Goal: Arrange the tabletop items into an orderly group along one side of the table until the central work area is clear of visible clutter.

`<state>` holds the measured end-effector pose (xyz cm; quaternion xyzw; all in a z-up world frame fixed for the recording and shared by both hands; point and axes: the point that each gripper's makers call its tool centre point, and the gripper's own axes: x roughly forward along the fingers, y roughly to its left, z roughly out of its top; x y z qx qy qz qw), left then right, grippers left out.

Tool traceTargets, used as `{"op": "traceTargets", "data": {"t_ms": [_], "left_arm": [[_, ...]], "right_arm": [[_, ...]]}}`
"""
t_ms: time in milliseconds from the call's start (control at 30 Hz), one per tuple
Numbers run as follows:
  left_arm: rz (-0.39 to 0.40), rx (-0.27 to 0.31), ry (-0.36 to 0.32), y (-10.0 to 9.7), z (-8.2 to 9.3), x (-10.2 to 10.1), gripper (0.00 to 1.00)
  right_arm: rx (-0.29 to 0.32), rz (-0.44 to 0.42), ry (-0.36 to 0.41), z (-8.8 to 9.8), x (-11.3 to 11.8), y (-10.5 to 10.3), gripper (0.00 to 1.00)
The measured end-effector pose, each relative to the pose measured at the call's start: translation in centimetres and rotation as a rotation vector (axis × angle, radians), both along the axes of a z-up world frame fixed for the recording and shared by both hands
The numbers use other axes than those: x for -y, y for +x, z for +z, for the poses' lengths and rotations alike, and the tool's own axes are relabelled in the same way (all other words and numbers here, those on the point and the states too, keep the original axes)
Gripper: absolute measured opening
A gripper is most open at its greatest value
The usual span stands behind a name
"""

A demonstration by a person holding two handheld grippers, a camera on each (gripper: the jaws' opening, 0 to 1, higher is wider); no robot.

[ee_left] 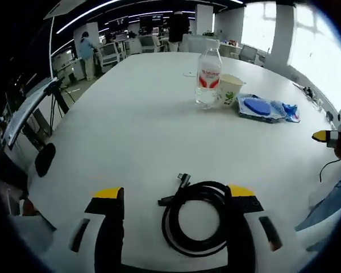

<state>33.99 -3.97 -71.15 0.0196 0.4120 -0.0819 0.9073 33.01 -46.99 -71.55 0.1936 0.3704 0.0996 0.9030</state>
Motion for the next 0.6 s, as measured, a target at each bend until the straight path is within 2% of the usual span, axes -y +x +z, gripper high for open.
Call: {"op": "traceTargets", "data": {"t_ms": [133,267,467,600], "left_arm": [[0.002,-0.027,0.008,-0.5,-0.9,-0.2,0.68],[-0.052,-0.107,0.042,-1.7,-2.9,0.1,0.59],[-0.056,-0.143,0.041,-2.5,-4.4,0.6,0.51],[-0.052,-0.164,0.035,-2.7,-5.1,0.5,0.37]], "right_arm": [[-0.001,-0.003,-0.002,0.0,0.1,0.0,0.33],[-0.006,-0.012,0.007,-0.1,0.1,-0.1,0.32],[-0.013,-0.019,0.011,-0.2,0.0,-0.5,0.31],[-0.019,-0.028,0.016,-0.3,0.0,-0.7,0.30]]}}
